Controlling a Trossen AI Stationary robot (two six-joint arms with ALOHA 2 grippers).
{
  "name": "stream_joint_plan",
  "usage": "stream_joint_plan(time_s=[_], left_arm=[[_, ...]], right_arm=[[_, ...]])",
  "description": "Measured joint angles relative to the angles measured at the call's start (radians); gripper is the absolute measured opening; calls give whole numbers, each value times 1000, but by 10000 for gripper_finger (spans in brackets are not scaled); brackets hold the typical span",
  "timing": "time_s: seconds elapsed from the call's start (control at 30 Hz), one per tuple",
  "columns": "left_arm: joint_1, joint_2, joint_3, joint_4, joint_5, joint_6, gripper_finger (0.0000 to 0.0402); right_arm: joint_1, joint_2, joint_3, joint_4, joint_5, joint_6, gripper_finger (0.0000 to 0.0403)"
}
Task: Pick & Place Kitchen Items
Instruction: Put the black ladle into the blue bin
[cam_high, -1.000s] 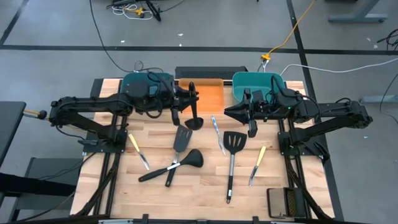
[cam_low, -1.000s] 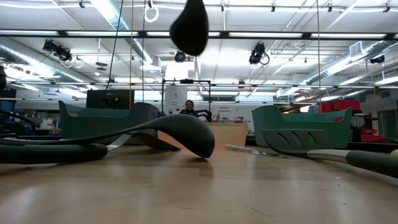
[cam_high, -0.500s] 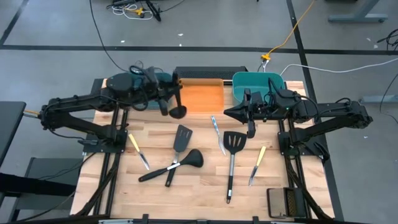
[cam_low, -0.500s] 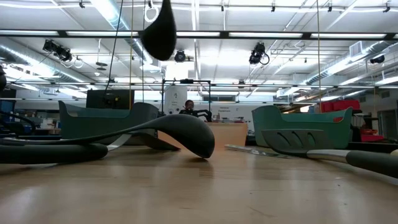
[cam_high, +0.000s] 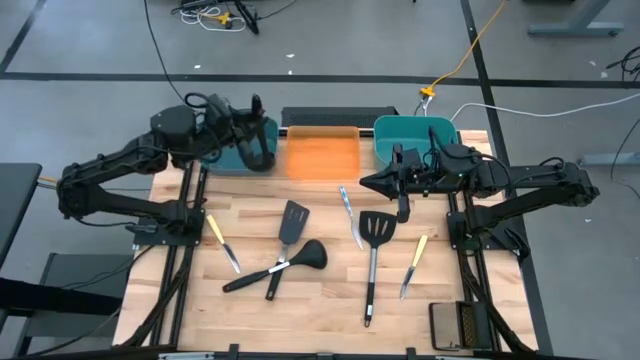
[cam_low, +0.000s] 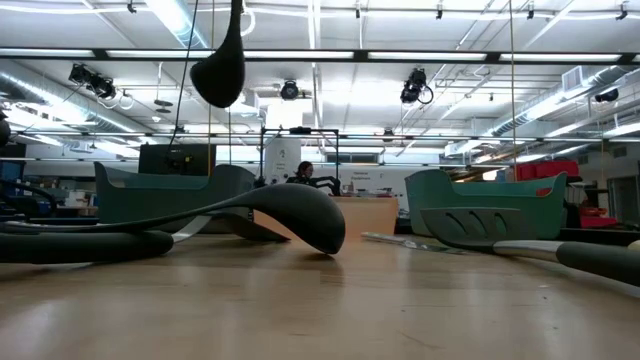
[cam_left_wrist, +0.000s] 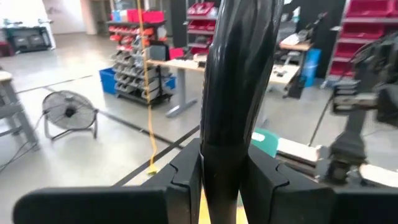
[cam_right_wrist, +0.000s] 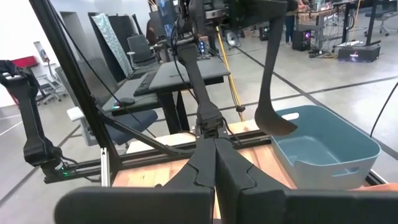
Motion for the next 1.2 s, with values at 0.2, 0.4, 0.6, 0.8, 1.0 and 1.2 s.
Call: stream_joint_plan(time_s=[0.2, 0.4, 0.6, 0.8, 1.0, 1.2], left_arm=[[75, 13, 0, -73, -2, -1, 83], [142, 38, 0, -163, -41, 29, 83], [183, 84, 0, -238, -91, 78, 83], [209, 134, 0, -255, -87, 117, 83], [215, 145, 0, -246, -75, 139, 83], [241, 145, 0, -266, -120, 139, 83]], right_arm=[[0, 0, 0, -4, 0, 2, 2], [0, 0, 0, -9, 2, 3, 2], [0, 0, 0, -10, 27, 3, 3], [0, 0, 0, -10, 34, 7, 3], [0, 0, 0, -13, 34, 29, 4], [0, 0, 0, -26, 34, 29, 4]])
